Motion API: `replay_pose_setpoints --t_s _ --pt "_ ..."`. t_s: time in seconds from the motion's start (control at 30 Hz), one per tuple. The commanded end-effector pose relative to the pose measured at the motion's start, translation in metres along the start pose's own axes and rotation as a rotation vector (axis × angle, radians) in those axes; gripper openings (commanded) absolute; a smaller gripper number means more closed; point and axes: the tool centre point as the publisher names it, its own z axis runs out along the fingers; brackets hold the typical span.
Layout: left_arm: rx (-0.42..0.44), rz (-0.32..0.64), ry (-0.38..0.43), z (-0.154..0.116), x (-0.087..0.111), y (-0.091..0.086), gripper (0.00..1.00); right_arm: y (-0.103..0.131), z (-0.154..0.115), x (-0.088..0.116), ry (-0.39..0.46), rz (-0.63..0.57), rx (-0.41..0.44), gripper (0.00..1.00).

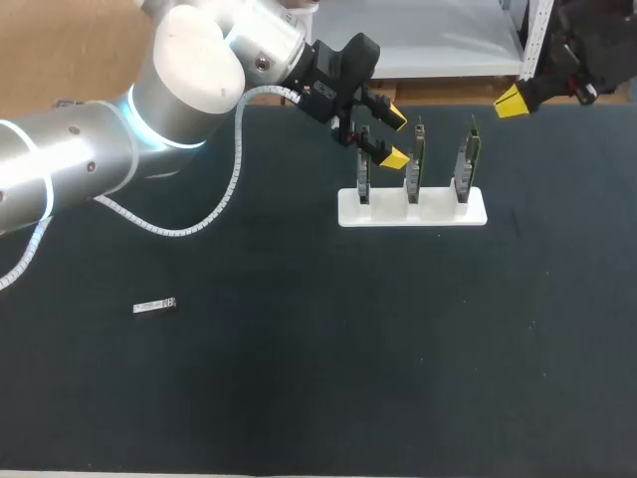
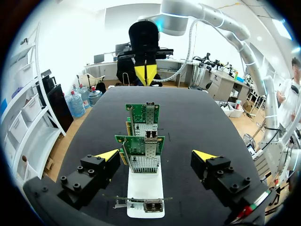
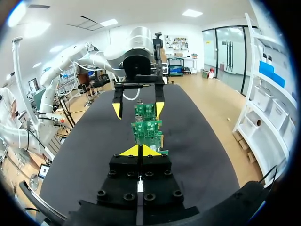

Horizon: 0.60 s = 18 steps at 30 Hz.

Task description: Pick up the optical module with the left hand, and insert it into the network port with the right hand.

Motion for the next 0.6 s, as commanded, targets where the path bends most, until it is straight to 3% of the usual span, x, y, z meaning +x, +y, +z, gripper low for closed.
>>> replay_pose_setpoints --t_s 0.03,0.07,0.1,0.6 --pt "0.003 -0.001 0.004 0.0001 -0.0008 0.0019 1.00 -0.0050 0.0014 -0.0006 0.004 0.001 -0.005 0.00" --pt "0.003 -0.001 0.004 0.0001 -0.0008 0.0019 1.00 -0.0053 0.0016 -0.0007 0.005 0.003 -0.005 0.21" --pt "0.003 -0.001 0.004 0.0001 -0.0008 0.0019 1.00 -0.0053 0.0016 -0.0007 0.005 0.003 -0.005 1.00" --pt "0.003 -0.001 0.004 0.0001 -0.0008 0.0019 1.00 -0.0053 0.0016 -0.0007 0.005 0.003 -0.005 1.00"
